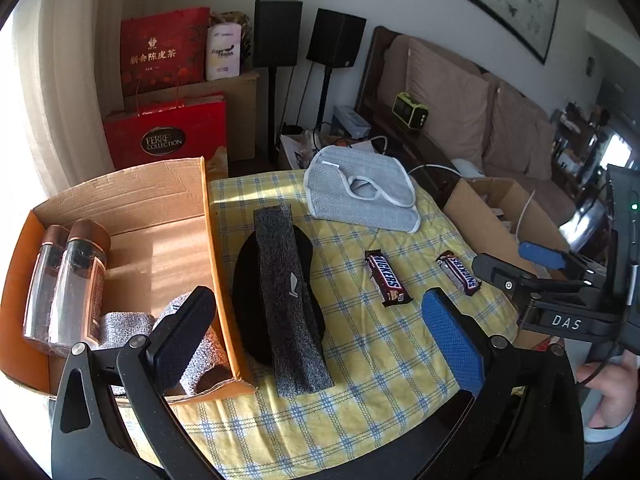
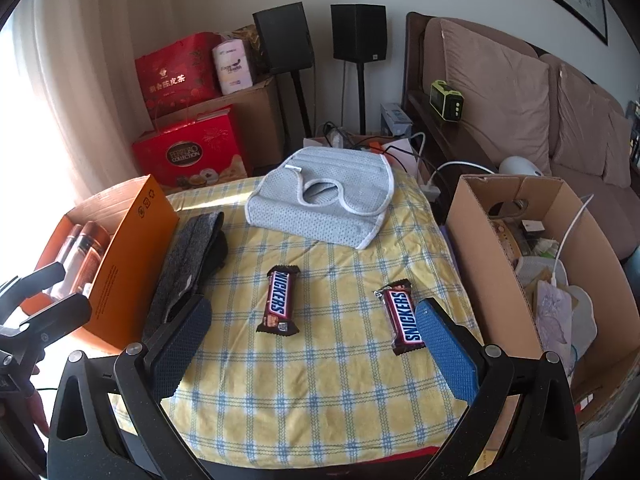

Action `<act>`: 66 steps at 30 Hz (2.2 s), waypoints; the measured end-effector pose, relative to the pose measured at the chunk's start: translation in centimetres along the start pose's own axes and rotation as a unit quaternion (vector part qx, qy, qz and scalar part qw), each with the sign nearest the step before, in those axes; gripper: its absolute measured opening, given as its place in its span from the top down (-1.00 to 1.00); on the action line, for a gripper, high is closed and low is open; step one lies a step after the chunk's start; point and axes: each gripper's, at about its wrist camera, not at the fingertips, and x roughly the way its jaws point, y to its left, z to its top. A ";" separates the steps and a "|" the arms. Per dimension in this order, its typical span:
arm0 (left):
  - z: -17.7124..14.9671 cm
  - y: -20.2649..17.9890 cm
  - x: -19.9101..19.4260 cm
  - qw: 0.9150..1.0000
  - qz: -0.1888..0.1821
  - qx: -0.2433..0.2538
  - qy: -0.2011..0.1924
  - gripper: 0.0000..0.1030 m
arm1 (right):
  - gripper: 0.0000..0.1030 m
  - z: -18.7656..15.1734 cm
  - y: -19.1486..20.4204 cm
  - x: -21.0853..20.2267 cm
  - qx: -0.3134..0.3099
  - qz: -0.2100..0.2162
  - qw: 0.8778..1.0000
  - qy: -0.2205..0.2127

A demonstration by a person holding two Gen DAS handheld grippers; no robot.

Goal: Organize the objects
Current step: 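Withdraw both tools and move toward the Snickers bars, then grasp a Snickers bar with the right tool while the left tool grasps the other bar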

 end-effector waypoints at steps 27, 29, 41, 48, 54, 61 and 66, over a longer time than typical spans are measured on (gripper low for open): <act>0.2 -6.6 13.3 0.995 -0.021 0.017 0.095 -0.46 | -0.54 -2.4 -7.7 5.9 0.012 -0.043 0.998 0.054; -0.1 -6.5 14.2 0.994 -0.021 0.012 0.105 -0.39 | -0.46 -2.5 -7.7 6.6 0.012 -0.041 0.997 0.058; -0.8 -7.2 17.3 0.991 -0.017 0.020 0.130 0.01 | 0.06 -3.4 -7.6 9.4 0.003 -0.023 0.996 0.086; -0.6 -6.9 18.1 0.991 -0.022 0.014 0.134 0.40 | 0.41 -3.5 -7.7 9.8 0.006 -0.021 0.996 0.091; -0.7 -6.3 16.9 0.991 -0.031 0.003 0.128 0.45 | 0.46 -3.4 -6.6 9.1 0.005 -0.008 0.997 0.082; -0.3 -5.9 13.6 0.994 -0.040 -0.006 0.100 0.45 | 0.46 -2.4 -4.4 7.0 0.000 0.006 0.998 0.061; 0.5 -5.5 10.9 0.996 -0.037 -0.006 0.081 0.45 | 0.46 -1.1 -2.2 5.3 -0.015 0.015 0.999 0.046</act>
